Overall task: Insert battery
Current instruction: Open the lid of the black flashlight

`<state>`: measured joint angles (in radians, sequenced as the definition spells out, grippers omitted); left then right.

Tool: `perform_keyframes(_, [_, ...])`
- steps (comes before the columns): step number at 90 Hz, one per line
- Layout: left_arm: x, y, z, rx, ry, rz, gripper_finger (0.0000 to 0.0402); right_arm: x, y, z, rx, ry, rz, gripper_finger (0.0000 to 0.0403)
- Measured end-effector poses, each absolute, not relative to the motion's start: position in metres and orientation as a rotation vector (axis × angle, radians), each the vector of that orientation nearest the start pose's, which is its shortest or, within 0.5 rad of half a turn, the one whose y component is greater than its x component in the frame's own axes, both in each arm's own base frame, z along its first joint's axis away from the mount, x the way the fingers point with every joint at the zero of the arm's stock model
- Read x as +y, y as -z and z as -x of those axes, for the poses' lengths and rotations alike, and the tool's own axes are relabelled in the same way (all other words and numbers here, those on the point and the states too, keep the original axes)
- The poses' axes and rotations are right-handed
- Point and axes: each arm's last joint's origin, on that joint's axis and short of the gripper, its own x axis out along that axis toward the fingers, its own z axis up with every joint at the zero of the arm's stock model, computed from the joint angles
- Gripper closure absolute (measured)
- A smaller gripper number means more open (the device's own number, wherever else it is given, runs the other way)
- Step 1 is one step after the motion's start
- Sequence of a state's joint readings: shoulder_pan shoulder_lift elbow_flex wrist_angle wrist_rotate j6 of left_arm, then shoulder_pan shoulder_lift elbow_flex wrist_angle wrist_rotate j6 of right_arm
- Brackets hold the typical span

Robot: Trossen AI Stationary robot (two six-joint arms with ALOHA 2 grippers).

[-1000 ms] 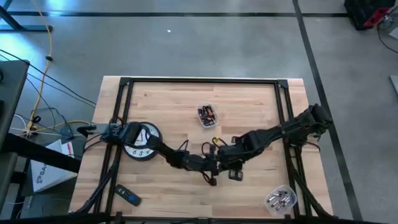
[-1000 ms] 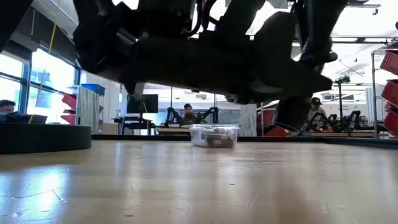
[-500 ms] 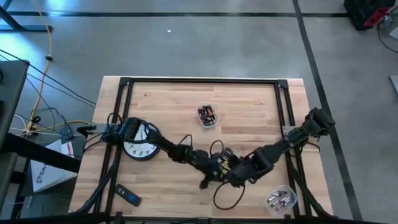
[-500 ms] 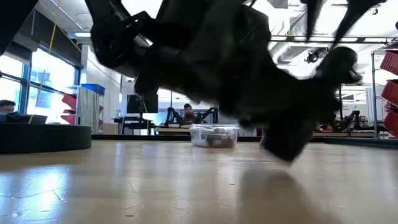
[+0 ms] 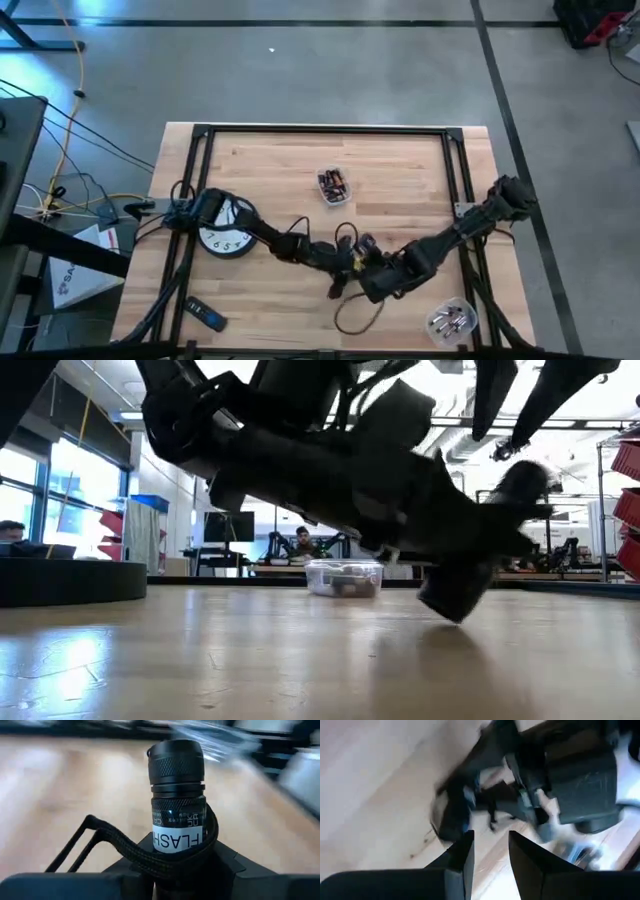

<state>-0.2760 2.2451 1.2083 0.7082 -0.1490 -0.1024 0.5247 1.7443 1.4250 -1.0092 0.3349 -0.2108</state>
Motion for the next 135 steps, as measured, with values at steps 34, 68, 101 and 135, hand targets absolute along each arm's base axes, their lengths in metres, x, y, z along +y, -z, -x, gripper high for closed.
perform_keyframes(34, [-0.12, -0.085, -0.44, 0.096, -0.084, 0.011, 0.0303, 0.098, -0.294, -0.252, 1.076, -0.062, 0.286, 0.0316])
perform_keyframes(68, [-0.113, -0.068, -0.44, -0.072, -0.106, 0.035, 0.03, 0.085, -0.244, -0.204, 0.834, -0.058, -0.179, 0.0307])
perform_keyframes(101, [-0.104, -0.058, -0.442, -0.084, -0.081, 0.041, 0.0299, 0.084, -0.236, -0.207, 0.703, 0.208, -0.1, 0.0242])
perform_keyframes(135, [-0.108, -0.056, -0.44, -0.043, -0.191, -0.055, 0.0298, 0.103, -0.216, -0.222, 0.744, 0.197, -0.247, 0.0238])
